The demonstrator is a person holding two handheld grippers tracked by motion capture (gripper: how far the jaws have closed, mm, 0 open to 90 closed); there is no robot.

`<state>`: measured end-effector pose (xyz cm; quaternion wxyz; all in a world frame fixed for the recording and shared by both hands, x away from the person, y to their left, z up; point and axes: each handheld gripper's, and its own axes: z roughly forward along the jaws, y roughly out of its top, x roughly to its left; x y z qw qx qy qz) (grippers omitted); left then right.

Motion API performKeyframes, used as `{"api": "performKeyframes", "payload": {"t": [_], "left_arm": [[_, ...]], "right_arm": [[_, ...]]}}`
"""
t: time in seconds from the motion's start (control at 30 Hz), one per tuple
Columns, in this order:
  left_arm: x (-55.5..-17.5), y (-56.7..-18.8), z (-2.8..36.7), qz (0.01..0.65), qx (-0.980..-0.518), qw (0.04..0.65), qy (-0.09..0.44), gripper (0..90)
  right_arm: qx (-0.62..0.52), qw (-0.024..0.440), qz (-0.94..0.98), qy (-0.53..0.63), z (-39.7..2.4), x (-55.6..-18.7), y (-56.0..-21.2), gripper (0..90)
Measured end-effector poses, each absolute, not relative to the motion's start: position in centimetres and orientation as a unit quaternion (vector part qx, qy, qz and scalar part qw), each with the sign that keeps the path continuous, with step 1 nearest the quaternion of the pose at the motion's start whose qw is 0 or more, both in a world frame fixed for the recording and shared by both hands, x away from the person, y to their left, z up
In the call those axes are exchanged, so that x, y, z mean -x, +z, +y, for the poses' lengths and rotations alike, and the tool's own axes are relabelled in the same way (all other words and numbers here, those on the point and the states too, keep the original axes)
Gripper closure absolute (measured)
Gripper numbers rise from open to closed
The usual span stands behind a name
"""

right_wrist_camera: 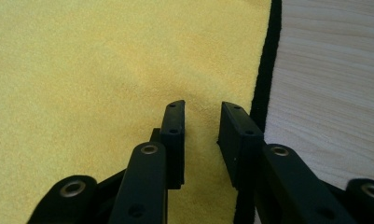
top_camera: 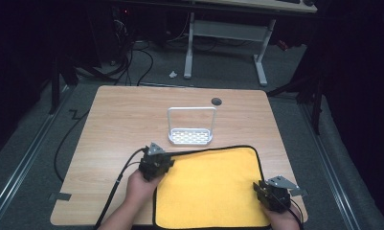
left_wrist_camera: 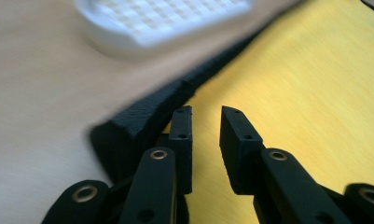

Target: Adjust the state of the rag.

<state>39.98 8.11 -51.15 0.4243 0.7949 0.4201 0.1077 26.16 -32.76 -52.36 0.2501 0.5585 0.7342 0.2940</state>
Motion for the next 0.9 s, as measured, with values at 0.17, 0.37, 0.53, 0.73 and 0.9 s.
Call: {"api": "performKeyframes", "payload": {"t": [0.17,0.37,0.53,0.73,0.9], "left_arm": [[-41.7,-49.6,10.9,0.451,-0.760,0.453,0.119,72.9],[-41.2,-50.8,11.3,0.440,-0.769,0.451,0.108,59.8],[-41.6,-52.3,10.8,0.448,-0.771,0.442,0.101,54.9],[-42.5,-53.0,9.8,0.441,-0.783,0.421,0.121,55.4],[-42.8,-53.4,9.5,0.442,-0.787,0.410,0.128,56.4]], "right_arm": [[-0.558,0.251,0.734,0.294,-32.8,-26.2,-52.4,71.9],[-0.547,0.254,0.739,0.302,-32.1,-26.1,-52.0,66.5],[-0.524,0.268,0.740,0.326,-30.4,-25.9,-51.0,64.9],[-0.494,0.270,0.754,0.338,-28.0,-26.0,-50.3,70.9],[-0.462,0.254,0.778,0.342,-25.7,-25.9,-50.0,65.9]]}}
